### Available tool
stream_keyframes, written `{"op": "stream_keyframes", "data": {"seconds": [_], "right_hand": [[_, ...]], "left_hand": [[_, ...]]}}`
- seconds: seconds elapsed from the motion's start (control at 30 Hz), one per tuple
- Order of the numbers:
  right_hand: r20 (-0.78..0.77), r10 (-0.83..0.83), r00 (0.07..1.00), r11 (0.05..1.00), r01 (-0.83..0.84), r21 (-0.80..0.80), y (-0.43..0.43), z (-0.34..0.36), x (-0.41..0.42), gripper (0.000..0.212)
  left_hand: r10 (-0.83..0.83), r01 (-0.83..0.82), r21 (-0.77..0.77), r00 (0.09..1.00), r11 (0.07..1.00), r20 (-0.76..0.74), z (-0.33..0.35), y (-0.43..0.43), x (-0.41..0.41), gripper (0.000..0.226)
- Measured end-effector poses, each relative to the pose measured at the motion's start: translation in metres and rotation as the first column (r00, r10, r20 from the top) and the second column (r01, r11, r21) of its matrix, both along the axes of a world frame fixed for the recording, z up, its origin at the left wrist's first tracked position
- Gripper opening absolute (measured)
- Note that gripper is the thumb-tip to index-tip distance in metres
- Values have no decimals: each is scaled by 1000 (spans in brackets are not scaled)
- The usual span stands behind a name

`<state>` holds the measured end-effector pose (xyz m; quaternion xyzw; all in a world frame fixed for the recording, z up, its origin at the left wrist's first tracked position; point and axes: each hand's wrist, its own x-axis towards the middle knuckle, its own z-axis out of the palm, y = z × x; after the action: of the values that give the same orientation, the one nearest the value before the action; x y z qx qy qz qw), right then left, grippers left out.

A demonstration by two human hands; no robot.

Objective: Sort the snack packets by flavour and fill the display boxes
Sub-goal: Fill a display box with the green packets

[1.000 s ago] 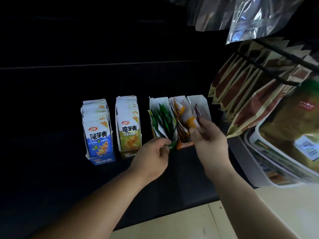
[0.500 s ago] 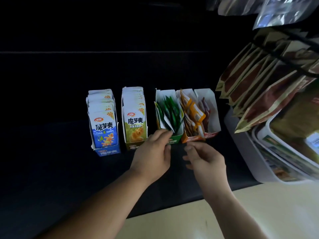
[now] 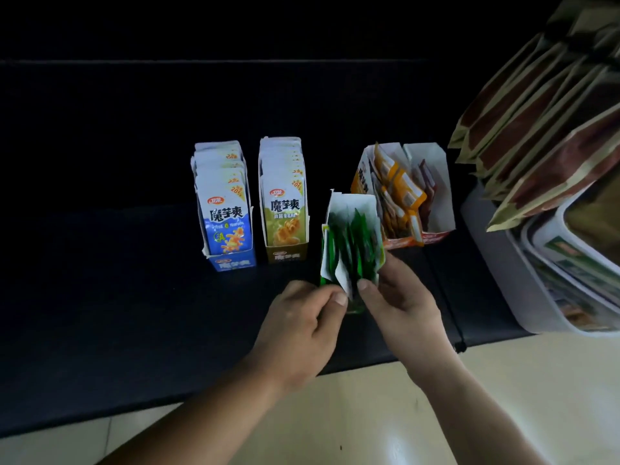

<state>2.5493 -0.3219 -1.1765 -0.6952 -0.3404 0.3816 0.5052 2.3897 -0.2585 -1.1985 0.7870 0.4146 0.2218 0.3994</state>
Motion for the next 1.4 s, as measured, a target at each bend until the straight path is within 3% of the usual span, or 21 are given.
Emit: {"op": "stream_keyframes", "data": {"seconds": [0.13, 0.23, 0.33, 0.43, 0.5, 0.63, 0.77, 0.87, 0.93, 1.03, 1.13, 1.2, 1.3, 1.4], "right_hand": [[-52, 117, 992, 992, -119, -29, -8, -10, -15, 56], [-75, 144, 987, 989, -146, -27, -11, -14, -28, 56], [-78, 10, 997, 1000, -12, -18, -9, -13, -42, 38], [-35, -137, 990, 990, 135, -34, -3, -9, -44, 20], [-13, -223, 975, 972, 221, -79, 2, -9, -37, 24], [-45, -278, 959, 958, 274, -86, 14, -13, -31, 39], [-143, -295, 945, 955, 291, -48, 19, -18, -35, 51], [-198, -277, 940, 961, 269, -64, 11, -21, -30, 39], [-277, -202, 939, 978, 209, -7, 6, -20, -27, 31], [-248, 68, 966, 991, -36, 131, 0, -15, -25, 68], [-118, 192, 974, 979, -181, 93, 0, -24, -25, 83], [-35, 94, 995, 993, -91, 69, 2, -26, -25, 77], [-1, 5, 1000, 997, -5, 76, 7, -22, -23, 57], [-60, -80, 995, 994, 84, 71, 11, -18, -22, 36]], "left_hand": [[2, 1, -25, 994, 1000, 112, 6, -25, -30, 40], [140, -116, -126, 970, 985, 198, 3, -33, -49, 37], [313, -263, -238, 927, 935, 208, -7, -23, -63, 40], [293, -224, -351, 943, 909, 157, -9, -14, -69, 35], [200, -157, -273, 970, 949, 137, -8, -10, -68, 39], [93, -94, 52, 995, 994, 33, -6, -4, -55, 41], [80, -88, 128, 995, 988, 66, 0, 5, -43, 31], [101, -121, 167, 987, 979, 124, 4, 11, -37, 22], [120, -148, 185, 981, 972, 153, 7, 16, -33, 18], [196, -222, 188, 969, 957, 151, 11, 27, -23, 28], [211, -235, 152, 965, 960, 157, 16, 38, -13, 35], [181, -202, 111, 967, 973, 178, 17, 40, -11, 34], [174, -185, 44, 967, 982, 187, 13, 37, -15, 12], [137, -138, -14, 970, 990, 199, 7, 27, -23, 18]]}}
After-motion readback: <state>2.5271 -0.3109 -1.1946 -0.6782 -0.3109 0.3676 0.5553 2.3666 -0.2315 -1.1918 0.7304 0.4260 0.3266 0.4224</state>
